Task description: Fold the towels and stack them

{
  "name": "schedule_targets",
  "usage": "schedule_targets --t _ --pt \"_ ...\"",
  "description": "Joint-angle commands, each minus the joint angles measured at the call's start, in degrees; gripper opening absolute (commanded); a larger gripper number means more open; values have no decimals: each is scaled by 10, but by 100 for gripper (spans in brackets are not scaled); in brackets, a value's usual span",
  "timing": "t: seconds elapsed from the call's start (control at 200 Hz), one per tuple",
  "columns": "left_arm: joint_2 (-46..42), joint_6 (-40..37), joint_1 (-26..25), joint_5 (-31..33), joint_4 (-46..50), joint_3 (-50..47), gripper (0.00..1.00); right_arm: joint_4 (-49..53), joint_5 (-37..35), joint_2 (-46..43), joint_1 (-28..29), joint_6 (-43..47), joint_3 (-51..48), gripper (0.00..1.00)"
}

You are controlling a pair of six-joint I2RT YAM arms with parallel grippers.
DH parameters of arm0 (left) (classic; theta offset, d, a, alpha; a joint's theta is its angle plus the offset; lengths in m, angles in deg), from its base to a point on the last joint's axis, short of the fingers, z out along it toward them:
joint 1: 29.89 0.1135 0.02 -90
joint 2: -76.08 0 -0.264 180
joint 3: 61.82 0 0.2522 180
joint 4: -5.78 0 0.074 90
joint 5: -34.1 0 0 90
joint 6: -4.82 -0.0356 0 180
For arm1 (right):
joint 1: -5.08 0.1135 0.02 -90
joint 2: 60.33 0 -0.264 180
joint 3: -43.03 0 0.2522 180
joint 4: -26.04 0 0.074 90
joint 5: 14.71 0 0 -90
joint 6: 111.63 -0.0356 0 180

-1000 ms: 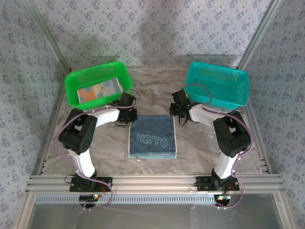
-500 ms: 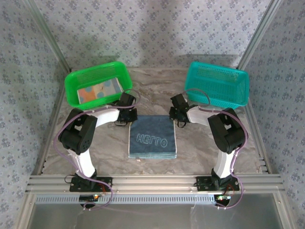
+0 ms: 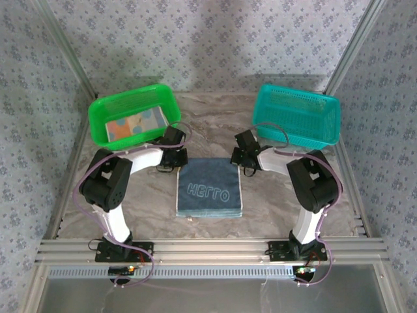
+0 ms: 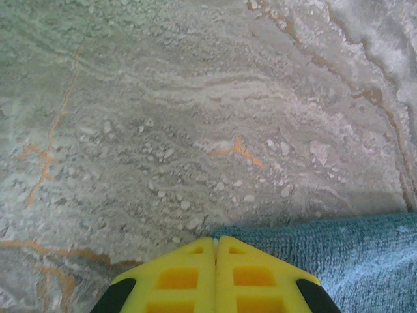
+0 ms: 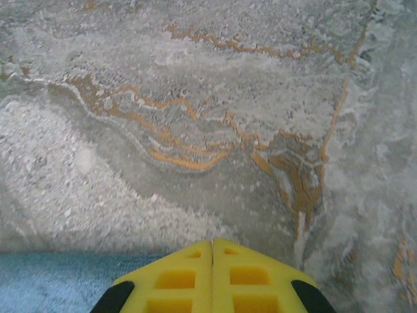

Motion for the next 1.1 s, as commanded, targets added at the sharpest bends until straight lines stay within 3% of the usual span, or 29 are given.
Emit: schedule_targets --t 0.0,0.415,0.57,0.685,0.705,0.745,0.819,0.859,0.889,0.909,1.094 --pt "-52 -13 0 14 31 9 0 -9 4 -52 0 35 -16 0" --pt "-172 -3 -2 29 -21 -120 0 -68 14 -176 15 64 -133 0" --pt "-235 10 -19 41 -59 -195 0 -103 -21 -243 63 66 -212 0" --pt "-308 36 -69 82 -76 -255 0 -107 -71 -298 120 51 -272 0" --pt "-322 39 -77 92 -75 -265 4 -104 -80 -307 130 46 -279 0" --pt "-348 53 -99 110 -71 -284 17 -101 -91 -325 147 38 -296 15" --pt "-398 85 -118 127 -62 -320 24 -88 -96 -355 165 26 -315 32" --pt "-424 102 -121 124 -58 -337 36 -71 -101 -366 170 19 -316 44" --pt "-442 113 -122 122 -51 -346 50 -63 -99 -373 170 18 -316 46" --pt "-452 120 -122 122 -46 -350 53 -59 -95 -376 171 18 -315 46" --pt "-472 135 -122 108 -24 -343 52 -24 -84 -355 163 24 -278 43"
